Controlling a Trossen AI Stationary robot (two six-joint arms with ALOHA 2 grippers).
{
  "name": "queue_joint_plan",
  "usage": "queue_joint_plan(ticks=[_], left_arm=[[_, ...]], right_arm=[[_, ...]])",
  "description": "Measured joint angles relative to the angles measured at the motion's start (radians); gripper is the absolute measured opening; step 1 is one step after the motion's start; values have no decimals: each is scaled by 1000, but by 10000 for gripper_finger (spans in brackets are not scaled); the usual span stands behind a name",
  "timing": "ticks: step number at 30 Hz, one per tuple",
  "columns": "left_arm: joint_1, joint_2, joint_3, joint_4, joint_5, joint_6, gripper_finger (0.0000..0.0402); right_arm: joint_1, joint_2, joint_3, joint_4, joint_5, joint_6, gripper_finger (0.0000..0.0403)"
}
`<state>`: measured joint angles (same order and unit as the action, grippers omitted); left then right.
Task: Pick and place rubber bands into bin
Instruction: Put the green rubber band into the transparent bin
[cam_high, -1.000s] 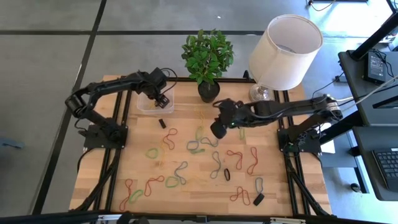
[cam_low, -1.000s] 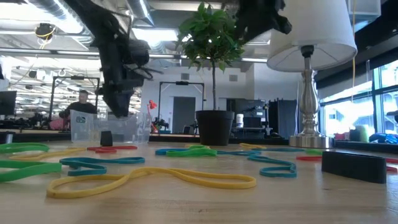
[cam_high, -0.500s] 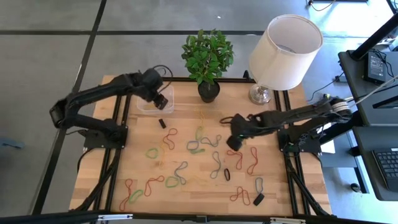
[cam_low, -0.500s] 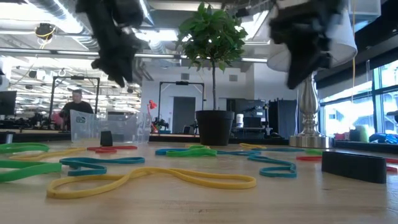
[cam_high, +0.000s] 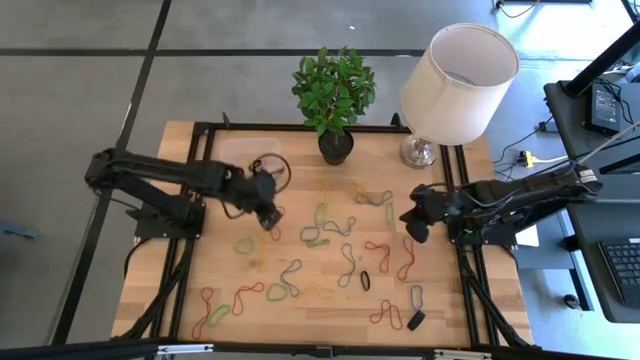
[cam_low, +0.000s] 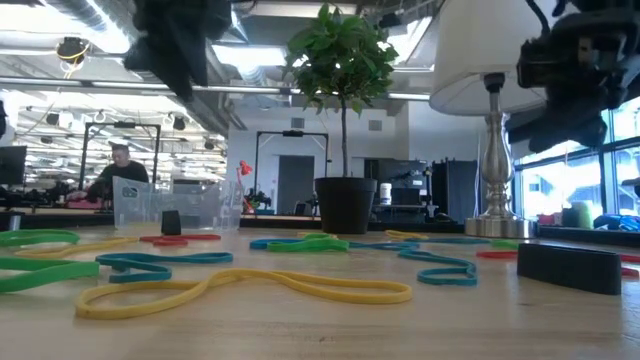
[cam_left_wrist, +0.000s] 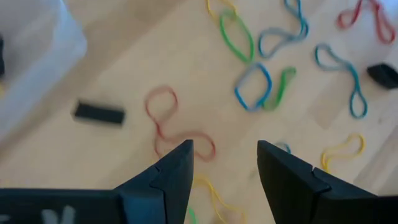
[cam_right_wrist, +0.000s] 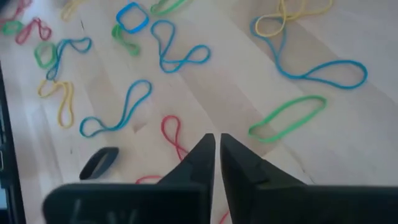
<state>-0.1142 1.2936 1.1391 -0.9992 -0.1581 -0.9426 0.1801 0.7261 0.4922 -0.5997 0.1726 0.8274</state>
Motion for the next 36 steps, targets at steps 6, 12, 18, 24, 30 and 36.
queue_joint_plan(ticks=[6,12,18,24,30,36], left_arm=[[-178,142,112,-133,-65,-206,170],[-233,243,113,-245,21,-263,160],[-247,259,23,-156,72,-218,135],[-250,221,-140,-72,126,-250,125],[-208,203,-300,47,185,-285,125],[-145,202,-399,132,185,-301,122]], right_arm=[[-26,-30,-40,35,-1,-62,32],[-29,-28,-40,81,-11,-105,32],[-29,-27,-40,87,-16,-100,32],[-29,-27,-40,116,-53,-97,32],[-29,-27,-40,150,-70,-98,32],[-28,-27,-40,181,-73,-99,32]])
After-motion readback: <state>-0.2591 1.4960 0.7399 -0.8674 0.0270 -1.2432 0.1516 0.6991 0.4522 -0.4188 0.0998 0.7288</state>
